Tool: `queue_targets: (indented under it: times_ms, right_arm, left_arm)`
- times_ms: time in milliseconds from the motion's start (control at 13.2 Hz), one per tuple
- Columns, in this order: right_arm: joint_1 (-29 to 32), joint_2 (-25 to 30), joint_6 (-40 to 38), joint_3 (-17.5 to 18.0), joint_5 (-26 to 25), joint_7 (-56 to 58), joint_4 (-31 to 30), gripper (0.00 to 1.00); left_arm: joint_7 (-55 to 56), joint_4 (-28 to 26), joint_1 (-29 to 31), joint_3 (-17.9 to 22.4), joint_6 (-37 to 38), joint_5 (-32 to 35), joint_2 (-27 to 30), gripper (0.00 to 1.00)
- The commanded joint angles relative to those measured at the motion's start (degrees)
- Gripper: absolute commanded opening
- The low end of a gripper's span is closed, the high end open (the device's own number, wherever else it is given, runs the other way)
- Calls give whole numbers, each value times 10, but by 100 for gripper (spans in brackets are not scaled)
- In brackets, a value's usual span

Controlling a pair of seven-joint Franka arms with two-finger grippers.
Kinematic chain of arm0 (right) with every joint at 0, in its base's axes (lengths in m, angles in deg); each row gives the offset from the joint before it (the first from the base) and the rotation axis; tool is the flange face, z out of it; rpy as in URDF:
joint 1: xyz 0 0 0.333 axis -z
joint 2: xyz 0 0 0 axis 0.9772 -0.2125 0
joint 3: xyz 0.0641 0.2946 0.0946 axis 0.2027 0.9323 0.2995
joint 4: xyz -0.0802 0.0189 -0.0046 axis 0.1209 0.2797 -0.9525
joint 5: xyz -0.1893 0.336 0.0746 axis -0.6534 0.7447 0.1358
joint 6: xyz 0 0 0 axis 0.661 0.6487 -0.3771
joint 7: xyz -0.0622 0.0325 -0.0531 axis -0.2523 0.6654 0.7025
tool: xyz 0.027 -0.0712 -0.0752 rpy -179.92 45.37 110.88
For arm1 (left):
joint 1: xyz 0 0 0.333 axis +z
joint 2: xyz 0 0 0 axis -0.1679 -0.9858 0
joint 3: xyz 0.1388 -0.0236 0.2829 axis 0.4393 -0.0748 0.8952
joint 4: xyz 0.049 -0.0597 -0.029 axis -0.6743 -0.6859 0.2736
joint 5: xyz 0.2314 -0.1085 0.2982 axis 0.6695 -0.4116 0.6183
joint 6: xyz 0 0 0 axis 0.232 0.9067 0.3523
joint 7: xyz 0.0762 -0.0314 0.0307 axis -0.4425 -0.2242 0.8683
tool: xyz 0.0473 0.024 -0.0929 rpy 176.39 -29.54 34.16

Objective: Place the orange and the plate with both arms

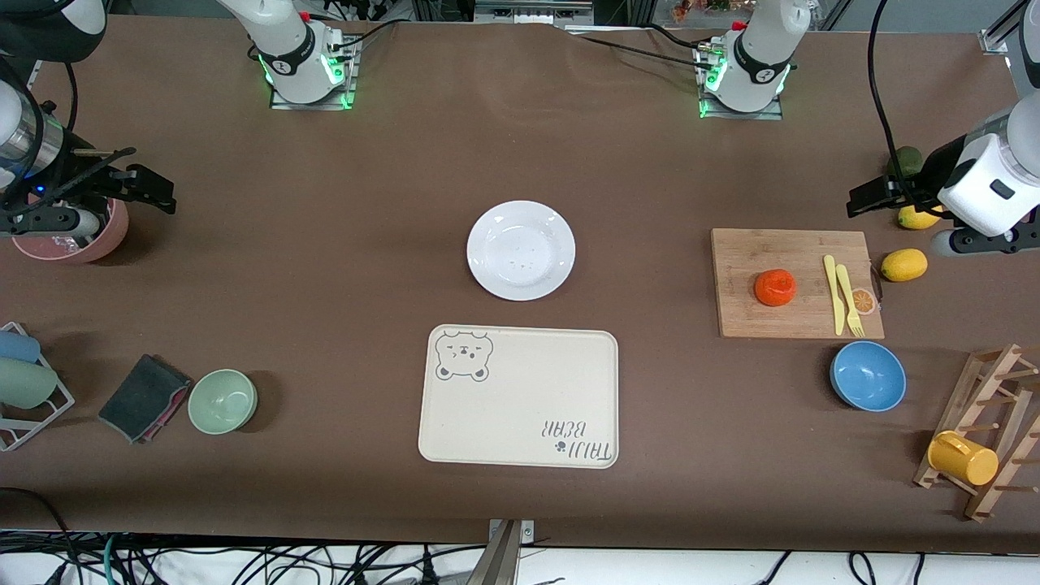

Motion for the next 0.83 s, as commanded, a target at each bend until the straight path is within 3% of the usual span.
queue_targets:
  times_ms: [0,757]
  right_arm:
    - [6,5,-4,5,-2,-4,-3,100]
    - [6,5,-4,5,-2,-3,-3,100]
  left_arm:
    - [-4,-1,3,-1,11,8,9,100]
    - [-4,-2,3,1,23,8,9,100]
